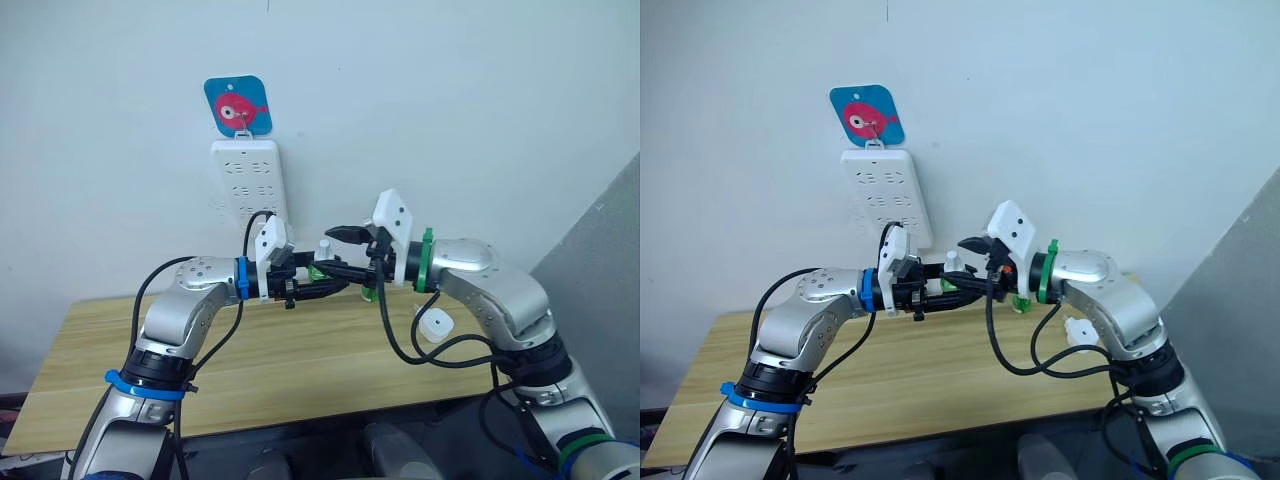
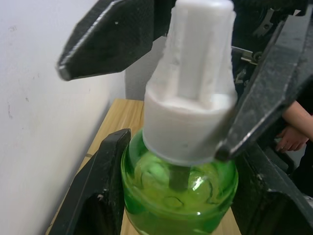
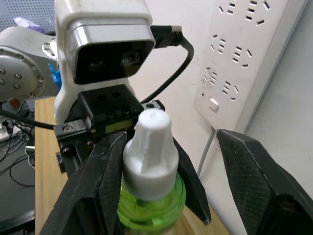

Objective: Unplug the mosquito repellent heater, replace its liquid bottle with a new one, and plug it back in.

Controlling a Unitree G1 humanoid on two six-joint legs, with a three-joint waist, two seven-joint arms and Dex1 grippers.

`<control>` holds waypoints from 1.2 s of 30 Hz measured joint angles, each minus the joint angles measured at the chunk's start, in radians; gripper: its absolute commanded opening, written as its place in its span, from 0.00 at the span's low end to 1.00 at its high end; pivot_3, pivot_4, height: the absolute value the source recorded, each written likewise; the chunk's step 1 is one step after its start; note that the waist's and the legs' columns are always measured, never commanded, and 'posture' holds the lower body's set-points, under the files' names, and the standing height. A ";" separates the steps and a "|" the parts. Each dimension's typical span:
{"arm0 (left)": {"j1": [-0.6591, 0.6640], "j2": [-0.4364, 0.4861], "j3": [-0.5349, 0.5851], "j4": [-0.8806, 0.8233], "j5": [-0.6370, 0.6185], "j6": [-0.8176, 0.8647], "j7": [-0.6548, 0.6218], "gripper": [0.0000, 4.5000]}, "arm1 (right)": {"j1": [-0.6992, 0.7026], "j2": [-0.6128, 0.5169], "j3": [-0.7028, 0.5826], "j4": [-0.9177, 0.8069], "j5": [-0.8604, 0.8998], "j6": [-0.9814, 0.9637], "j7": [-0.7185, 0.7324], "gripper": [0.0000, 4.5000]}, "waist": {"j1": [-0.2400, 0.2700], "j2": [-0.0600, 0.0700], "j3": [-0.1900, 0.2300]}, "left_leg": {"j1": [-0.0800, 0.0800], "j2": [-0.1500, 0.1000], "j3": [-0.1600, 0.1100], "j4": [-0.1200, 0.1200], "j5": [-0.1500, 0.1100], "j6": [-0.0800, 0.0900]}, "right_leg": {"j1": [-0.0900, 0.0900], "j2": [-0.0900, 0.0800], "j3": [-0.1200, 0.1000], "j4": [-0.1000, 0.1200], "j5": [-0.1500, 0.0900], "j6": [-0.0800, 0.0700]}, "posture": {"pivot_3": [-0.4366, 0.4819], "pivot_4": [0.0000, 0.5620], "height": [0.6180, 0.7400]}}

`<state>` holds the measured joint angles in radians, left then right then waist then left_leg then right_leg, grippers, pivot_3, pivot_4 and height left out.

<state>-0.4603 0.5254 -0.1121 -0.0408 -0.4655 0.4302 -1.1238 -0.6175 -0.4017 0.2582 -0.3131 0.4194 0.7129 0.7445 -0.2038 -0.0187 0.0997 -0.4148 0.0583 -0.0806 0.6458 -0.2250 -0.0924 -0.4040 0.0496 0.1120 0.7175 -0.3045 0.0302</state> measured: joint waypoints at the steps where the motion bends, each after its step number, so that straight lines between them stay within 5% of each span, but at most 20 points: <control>1: 0.000 0.000 0.000 0.000 0.000 0.000 0.000 0.51 | 0.001 -0.022 -0.008 -0.008 0.009 0.003 0.017 0.68 | 0.000 0.000 0.000 | 0.000 0.000 0.000 0.000 0.000 0.000 | 0.000 0.000 0.000 0.000 0.000 0.000 | 0.28 0.06 0.91; 10: 0.001 0.007 0.000 0.000 -0.001 -0.002 -0.016 0.51 | 0.051 -0.204 -0.080 -0.049 0.088 0.060 0.154 0.68 | -0.005 0.001 0.000 | 0.001 0.000 0.000 -0.001 0.000 0.000 | 0.000 0.001 0.000 0.000 -0.003 0.004 | 0.28 0.06 0.91; 24: 0.000 0.008 0.000 0.000 -0.001 -0.002 -0.022 0.51 | -0.024 0.062 0.025 -0.013 0.020 0.040 -0.007 0.68 | -0.016 0.001 -0.001 | 0.000 0.000 0.000 0.000 0.000 0.000 | 0.000 0.000 0.000 0.000 -0.003 0.003 | 0.29 0.06 0.91; 36: 0.007 0.008 0.000 -0.002 -0.002 0.004 -0.007 0.51 | -0.011 -0.071 -0.012 0.005 0.031 0.030 0.070 0.68 | -0.014 0.001 -0.001 | 0.000 0.000 0.000 0.000 0.000 0.000 | 0.000 0.000 0.000 0.000 -0.001 -0.001 | 0.29 0.06 0.91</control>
<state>-0.4537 0.5337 -0.1116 -0.0423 -0.4671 0.4340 -1.1306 -0.6282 -0.4727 0.2458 -0.3083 0.4502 0.7432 0.8145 -0.2183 -0.0174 0.0983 -0.4147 0.0583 -0.0810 0.6455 -0.2250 -0.0923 -0.4039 0.0497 0.1116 0.7177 -0.3051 0.0297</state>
